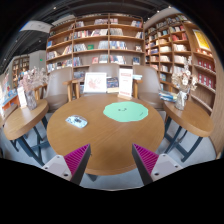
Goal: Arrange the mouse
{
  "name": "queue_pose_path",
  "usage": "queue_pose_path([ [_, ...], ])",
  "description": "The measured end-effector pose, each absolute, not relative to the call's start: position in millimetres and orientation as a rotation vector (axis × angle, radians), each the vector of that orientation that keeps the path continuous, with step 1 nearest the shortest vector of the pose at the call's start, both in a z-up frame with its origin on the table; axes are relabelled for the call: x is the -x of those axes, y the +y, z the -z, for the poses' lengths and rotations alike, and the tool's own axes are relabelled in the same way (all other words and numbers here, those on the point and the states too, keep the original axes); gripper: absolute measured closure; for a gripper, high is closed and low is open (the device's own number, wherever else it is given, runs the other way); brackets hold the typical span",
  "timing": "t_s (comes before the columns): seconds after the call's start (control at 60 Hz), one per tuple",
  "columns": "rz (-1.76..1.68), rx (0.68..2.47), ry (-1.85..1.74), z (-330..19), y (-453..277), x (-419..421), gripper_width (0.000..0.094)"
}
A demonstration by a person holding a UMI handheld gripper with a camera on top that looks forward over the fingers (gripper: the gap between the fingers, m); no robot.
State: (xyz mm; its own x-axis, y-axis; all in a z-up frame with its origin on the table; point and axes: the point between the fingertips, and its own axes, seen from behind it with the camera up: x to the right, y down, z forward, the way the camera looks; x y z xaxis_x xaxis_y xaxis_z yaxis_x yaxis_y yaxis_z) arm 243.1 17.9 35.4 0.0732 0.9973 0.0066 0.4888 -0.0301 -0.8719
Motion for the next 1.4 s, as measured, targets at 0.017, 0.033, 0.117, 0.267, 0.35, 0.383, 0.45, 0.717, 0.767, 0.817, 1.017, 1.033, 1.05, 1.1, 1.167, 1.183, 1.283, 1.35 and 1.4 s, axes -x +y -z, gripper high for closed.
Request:
queue_pose_path([
  [0.017, -0.872, 1.616, -1.512, -36, 14, -245, 0.0078],
  [0.033, -0.871, 1.614, -1.514, -36, 14, -244, 0.0080],
  [0.117, -0.878, 1.598, -1.528, -36, 2, -238, 0.0075],
  [0.267, -0.897, 1.582, -1.569, -33, -34, -227, 0.0080],
  [0.35, -0.898, 1.573, -1.588, -32, -47, -220, 0.0079],
  [0.383, -0.897, 1.569, -1.595, -30, -52, -217, 0.0081],
  [0.45, -0.902, 1.567, -1.612, -26, -61, -211, 0.0080],
  [0.717, -0.892, 1.576, -1.650, -10, -91, -176, 0.0081],
  [0.767, -0.882, 1.581, -1.653, -6, -92, -168, 0.0079],
  [0.817, -0.873, 1.586, -1.657, -3, -94, -160, 0.0080],
  [1.017, -0.841, 1.604, -1.663, 2, -103, -125, 0.0082],
  [1.033, -0.838, 1.607, -1.664, 2, -104, -123, 0.0083],
  [1.05, -0.837, 1.609, -1.664, 3, -105, -120, 0.0084],
  [1.1, -0.830, 1.611, -1.666, 4, -106, -111, 0.0081],
  [1.167, -0.813, 1.612, -1.671, 9, -105, -101, 0.0081],
  [1.183, -0.810, 1.614, -1.674, 10, -106, -99, 0.0081],
  [1.283, -0.833, 1.633, -1.672, 12, -109, -83, 0.0082],
  [1.35, -0.845, 1.652, -1.665, 13, -109, -72, 0.0080],
  [1.4, -0.842, 1.651, -1.659, 13, -107, -64, 0.0079],
])
